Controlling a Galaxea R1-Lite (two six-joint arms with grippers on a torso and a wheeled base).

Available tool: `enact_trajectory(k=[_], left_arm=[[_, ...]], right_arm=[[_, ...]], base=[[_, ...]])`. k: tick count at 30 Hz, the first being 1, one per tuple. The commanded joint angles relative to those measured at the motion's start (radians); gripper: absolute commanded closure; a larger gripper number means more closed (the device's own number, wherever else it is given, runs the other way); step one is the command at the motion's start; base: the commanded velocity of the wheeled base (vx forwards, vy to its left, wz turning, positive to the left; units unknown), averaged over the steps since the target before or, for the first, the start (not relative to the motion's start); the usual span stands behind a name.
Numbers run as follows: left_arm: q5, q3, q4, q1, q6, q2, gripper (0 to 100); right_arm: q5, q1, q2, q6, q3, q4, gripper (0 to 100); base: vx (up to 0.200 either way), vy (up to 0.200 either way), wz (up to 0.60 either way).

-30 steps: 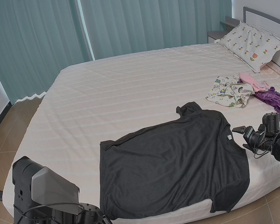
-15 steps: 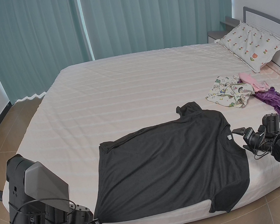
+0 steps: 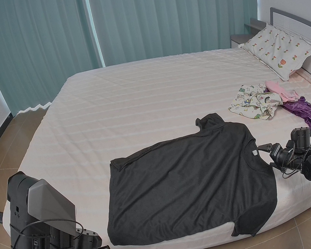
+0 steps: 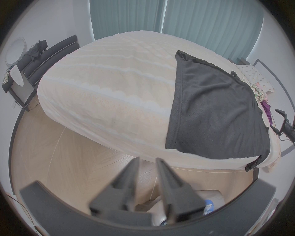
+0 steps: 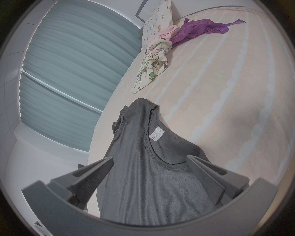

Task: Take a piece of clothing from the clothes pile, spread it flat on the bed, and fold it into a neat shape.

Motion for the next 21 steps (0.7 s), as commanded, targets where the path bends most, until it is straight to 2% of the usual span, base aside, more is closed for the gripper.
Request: enact_trajectory(k=[1, 7, 9, 12, 14, 21], left_arm=[[-0.003, -0.006, -0.002, -0.001, -0.003, -0.003, 0], [-0.018, -0.025, -0.015, 0.008, -0.023, -0.076, 0], [-0.023, -0.043, -0.018, 0.019, -0.056, -0.152, 0], [-0.046, -0.049, -0.018, 0.019, -0.067, -0.194, 0], [-0.092, -0.045, -0.019, 0.016, -0.072, -0.257, 0], [-0.118, -0.082, -0.024, 0.019, -0.244, -0.300, 0]], right_arm=[[0.000, 0.000, 0.002, 0.000, 0.000, 0.000, 0], [0.000, 0.000, 0.001, 0.000, 0.000, 0.000, 0], [0.000, 0.000, 0.001, 0.000, -0.002, 0.000, 0], [0.000, 0.000, 0.001, 0.000, -0.003, 0.000, 0], [0.000, 0.001, 0.001, 0.000, -0.002, -0.002, 0], [0.000, 0.000, -0.002, 0.000, -0.002, -0.003, 0]], base=[[0.000, 0.000, 0.00], [0.000, 0.000, 0.00], [0.000, 0.000, 0.00], [0.000, 0.000, 0.00], [0.000, 0.000, 0.00], [0.000, 0.000, 0.00]])
